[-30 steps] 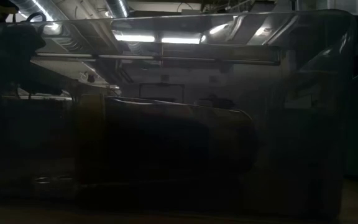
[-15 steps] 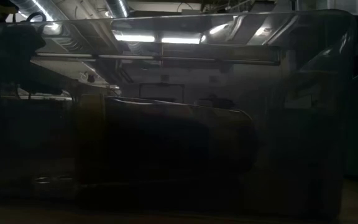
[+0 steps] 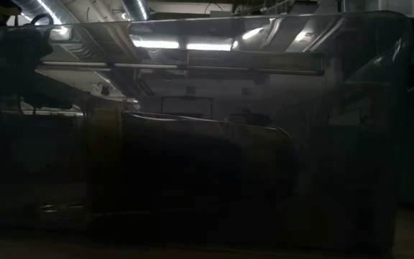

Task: Sort spices by type
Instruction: Put the right red seasoning can into the green bin

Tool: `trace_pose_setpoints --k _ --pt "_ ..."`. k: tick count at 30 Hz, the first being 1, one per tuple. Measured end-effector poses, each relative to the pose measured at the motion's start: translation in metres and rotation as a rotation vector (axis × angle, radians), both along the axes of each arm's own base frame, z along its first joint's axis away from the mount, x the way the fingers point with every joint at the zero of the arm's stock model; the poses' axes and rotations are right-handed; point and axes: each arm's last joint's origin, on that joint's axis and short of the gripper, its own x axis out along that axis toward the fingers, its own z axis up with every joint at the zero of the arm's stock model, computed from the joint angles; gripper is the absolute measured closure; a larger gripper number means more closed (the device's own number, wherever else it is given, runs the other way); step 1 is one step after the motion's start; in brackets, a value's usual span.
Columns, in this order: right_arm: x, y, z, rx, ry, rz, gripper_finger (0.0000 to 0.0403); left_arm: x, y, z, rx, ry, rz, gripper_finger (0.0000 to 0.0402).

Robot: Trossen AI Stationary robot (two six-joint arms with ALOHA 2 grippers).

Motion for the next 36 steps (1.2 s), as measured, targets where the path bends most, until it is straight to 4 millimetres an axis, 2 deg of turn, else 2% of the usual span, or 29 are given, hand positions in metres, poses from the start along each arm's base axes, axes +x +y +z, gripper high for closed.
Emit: trace_pose_setpoints --k 5,12,19,25,36 --pt "0.007 0.001 0.015 -0.066 -0.185 -0.007 0.0188 0.0 0.0 0.0 -0.008 -0.004 0.004 0.0192" --pt "0.018 0.004 0.013 -0.161 -0.323 0.015 0.0188 0.003 0.0 0.008 -0.036 -0.09 0.015 0.0192" --pt "0.052 0.012 -0.005 -0.215 -0.307 0.105 0.0188 0.007 0.0 0.02 -0.092 -0.231 0.031 0.0192" --pt "0.078 0.009 -0.016 -0.256 -0.279 0.19 0.0188 0.007 0.0 0.022 -0.138 -0.259 0.045 0.0192" --pt "0.097 0.002 -0.031 -0.219 -0.167 0.254 0.0179 0.007 0.0 0.022 -0.141 -0.259 0.045 0.0192"
